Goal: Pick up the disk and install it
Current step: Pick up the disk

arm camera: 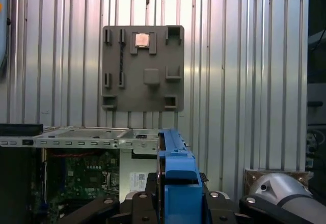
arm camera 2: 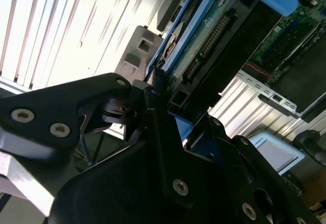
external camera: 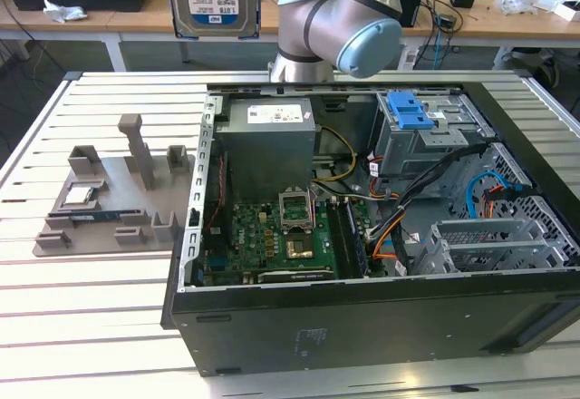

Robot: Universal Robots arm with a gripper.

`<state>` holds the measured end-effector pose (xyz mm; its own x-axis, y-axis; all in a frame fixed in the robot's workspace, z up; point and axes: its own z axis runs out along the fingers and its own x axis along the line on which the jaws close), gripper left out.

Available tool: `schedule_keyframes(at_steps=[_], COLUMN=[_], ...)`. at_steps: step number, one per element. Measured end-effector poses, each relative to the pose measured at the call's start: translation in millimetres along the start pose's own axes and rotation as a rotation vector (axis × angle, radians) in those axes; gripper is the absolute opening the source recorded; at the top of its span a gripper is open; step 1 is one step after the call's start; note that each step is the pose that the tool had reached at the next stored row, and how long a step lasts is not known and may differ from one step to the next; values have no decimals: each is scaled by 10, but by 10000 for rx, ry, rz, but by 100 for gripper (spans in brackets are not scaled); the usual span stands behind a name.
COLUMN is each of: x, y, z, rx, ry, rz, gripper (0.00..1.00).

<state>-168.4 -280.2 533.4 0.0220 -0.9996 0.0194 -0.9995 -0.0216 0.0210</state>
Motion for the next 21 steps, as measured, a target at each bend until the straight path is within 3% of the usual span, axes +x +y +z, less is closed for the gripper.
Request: schedule_keyframes(at_steps=[5, 12, 14, 21], x=[99, 159, 193, 270], y=[-164, -349, -438, -548], z=[84, 145, 175, 208], rx=[0, 1, 2, 1], ry=[1, 0, -1, 0], rz=[0, -1, -2, -1], gripper=[37, 37, 37, 37])
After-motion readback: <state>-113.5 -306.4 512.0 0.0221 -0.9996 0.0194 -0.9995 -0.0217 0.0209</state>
